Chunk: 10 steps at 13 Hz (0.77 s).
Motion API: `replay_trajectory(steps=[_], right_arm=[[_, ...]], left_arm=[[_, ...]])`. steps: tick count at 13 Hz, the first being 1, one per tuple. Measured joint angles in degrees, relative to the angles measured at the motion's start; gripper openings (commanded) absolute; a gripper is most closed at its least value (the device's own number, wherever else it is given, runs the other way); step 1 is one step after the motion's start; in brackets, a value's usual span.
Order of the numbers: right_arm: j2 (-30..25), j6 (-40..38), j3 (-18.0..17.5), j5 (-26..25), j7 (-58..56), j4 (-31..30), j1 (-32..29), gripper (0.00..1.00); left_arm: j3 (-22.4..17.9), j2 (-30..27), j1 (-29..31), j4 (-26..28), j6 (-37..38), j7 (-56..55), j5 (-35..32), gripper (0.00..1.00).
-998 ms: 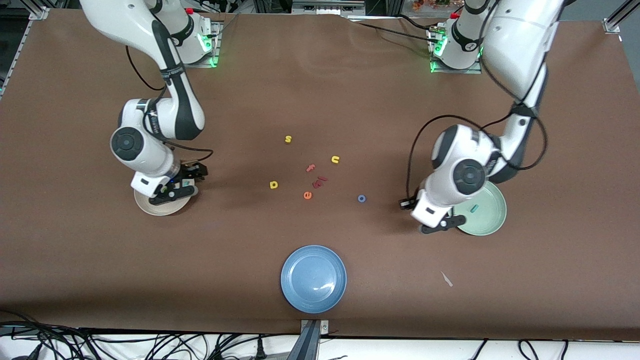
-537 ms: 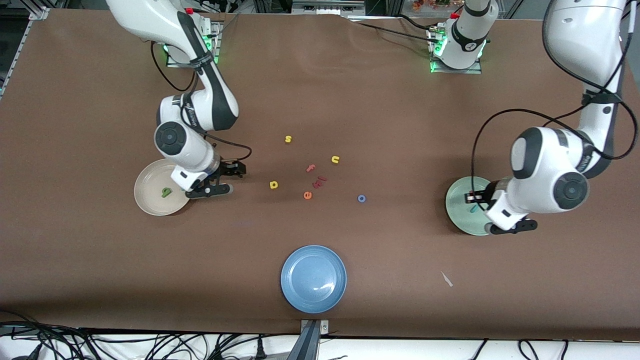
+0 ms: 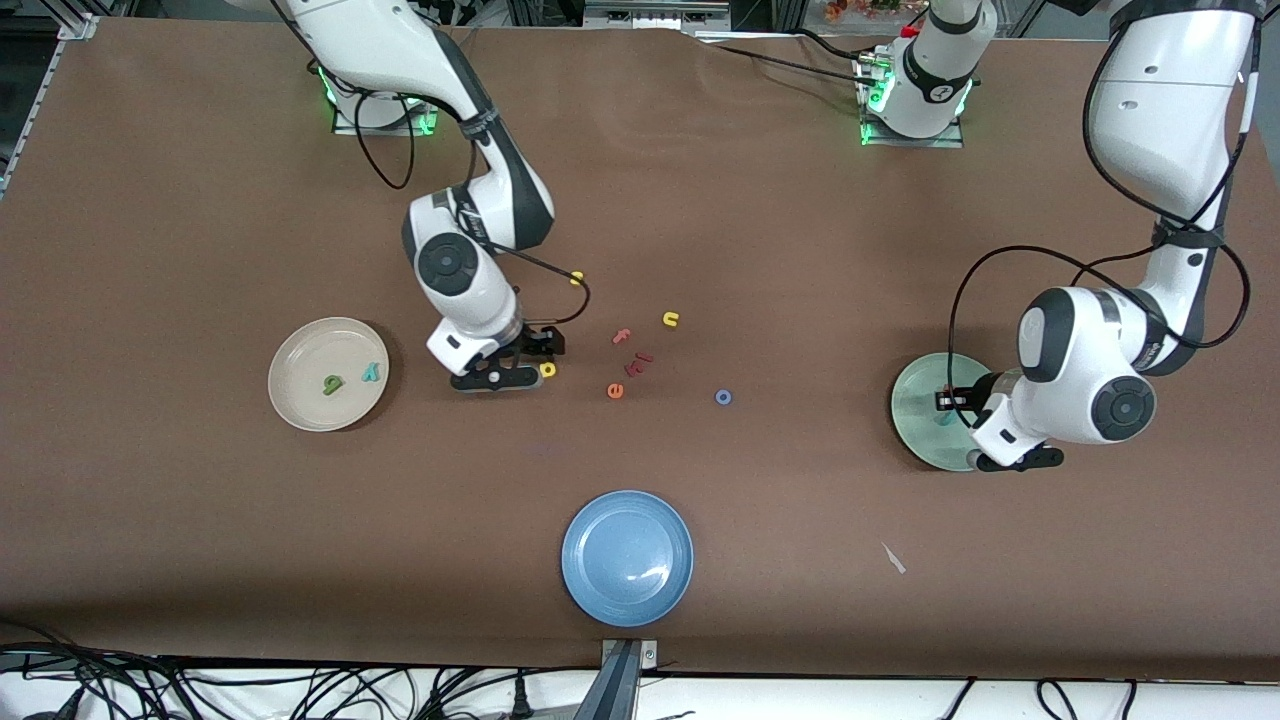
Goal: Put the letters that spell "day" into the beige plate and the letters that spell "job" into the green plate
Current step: 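Place the y on the white plate while the left gripper places d on green, then grasp the yellow a and blue o with the right and left grippers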
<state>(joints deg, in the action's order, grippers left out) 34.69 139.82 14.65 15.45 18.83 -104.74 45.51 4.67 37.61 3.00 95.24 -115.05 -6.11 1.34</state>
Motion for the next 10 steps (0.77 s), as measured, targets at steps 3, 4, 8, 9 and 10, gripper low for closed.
replay_trajectory(steps=[3,4,8,9,10], right_arm=[[3.7,0.2,0.1,0.0,1.2,3.9,0.5,1.00],[4.5,0.2,0.2,0.0,1.2,4.7,0.5,0.99],[6.0,0.2,-0.2,0.1,1.2,5.7,0.5,0.84],[6.2,0.2,-0.4,0.1,1.2,5.7,0.5,0.76],[6.4,0.2,-0.6,0.1,1.2,5.7,0.5,0.72]], left_arm=[[0.0,0.5,0.0,-0.1,-0.4,0.0,0.0,1.00],[0.0,0.4,0.0,-0.5,-0.5,0.0,0.0,1.00],[2.3,-2.6,-0.1,-1.8,-0.5,-3.4,0.0,1.00],[3.7,-3.2,-0.2,-1.9,-0.5,-6.1,0.0,0.99],[5.6,-3.6,-0.3,-2.2,-0.5,-9.5,0.0,0.99]])
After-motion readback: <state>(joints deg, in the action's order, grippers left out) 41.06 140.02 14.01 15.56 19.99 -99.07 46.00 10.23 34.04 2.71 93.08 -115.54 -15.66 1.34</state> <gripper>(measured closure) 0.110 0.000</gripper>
